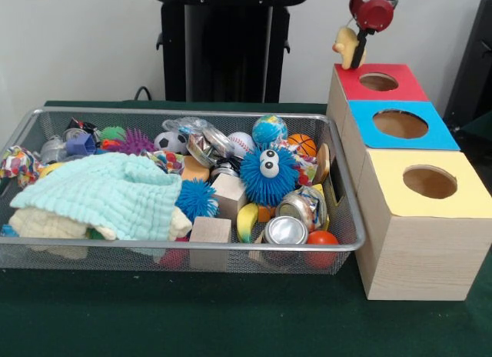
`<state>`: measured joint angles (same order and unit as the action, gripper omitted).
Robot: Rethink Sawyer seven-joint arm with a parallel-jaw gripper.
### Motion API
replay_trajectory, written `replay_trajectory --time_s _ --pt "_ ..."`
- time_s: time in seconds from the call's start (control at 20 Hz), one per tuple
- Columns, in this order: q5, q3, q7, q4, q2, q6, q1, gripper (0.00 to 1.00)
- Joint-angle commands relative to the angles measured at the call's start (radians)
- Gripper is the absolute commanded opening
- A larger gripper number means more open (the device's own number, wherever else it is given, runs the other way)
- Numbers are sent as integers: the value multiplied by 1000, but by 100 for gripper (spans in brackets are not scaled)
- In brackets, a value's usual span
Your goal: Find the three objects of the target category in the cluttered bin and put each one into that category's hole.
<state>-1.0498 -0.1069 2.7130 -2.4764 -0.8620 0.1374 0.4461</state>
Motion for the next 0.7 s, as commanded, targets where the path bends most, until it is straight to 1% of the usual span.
replay_trajectory --time_s 0.05,0.2,0.4,0.45,0.7 --pt "-84 91 219 220 137 -8 -13 0" --pt "-76 96 222 223 137 -8 -20 0" --pt "-94 81 205 233 140 -24 -11 0" --pt "-114 60 186 241 145 -42 6 0" --pt "-136 4 160 264 152 -102 41 0"
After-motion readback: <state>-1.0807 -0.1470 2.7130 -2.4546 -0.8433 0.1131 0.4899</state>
